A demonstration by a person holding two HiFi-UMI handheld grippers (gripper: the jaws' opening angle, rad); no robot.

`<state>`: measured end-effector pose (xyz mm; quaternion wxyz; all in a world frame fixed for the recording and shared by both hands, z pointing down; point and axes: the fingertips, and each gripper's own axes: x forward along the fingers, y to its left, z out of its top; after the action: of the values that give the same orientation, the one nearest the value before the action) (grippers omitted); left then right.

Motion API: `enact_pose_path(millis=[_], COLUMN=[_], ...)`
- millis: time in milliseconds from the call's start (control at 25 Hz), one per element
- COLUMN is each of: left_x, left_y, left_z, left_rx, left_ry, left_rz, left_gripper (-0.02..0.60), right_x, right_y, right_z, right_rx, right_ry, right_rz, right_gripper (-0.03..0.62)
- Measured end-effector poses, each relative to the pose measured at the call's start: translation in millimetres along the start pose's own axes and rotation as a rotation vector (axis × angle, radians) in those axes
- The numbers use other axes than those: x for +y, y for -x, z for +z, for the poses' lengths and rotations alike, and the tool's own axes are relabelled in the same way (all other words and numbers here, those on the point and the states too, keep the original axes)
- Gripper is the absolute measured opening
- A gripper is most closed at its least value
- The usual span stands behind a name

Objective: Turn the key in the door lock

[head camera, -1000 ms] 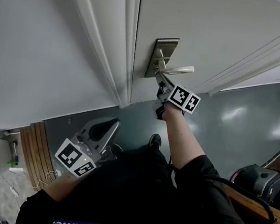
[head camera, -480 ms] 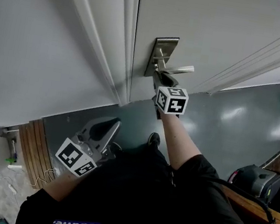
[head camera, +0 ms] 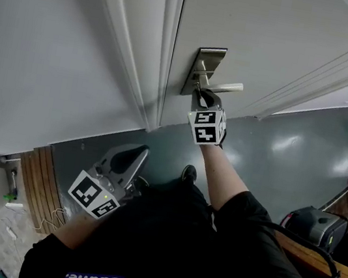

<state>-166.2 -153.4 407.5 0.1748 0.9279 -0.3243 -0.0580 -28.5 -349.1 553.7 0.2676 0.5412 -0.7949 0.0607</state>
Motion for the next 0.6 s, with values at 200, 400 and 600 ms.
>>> enact_pose_path(millis=[200, 400, 600], left_x=[-3.5, -6.1, -4.4], left_y=[5.4, 15.3, 28.0], left_z=[5.9, 3.6, -5.8], left_rx=[-0.020, -0.017, -0.008], left_ry=[-0.006, -0.002, 0.017], left_rz=[-0.006, -0.012, -0.005], left_gripper=[-0.006, -0.006, -0.006], right_x=[4.3, 7.6, 10.7], right_y=[0.4, 0.6, 0.3], right_z=[-0.5, -2.0, -3.8], right_rx=[0.041, 0.064, 0.084], right_ry=[0.226, 0.443, 0.704], right_rz=[-0.085, -0.180, -0.274], right_gripper=[0.034, 0.034, 0.037])
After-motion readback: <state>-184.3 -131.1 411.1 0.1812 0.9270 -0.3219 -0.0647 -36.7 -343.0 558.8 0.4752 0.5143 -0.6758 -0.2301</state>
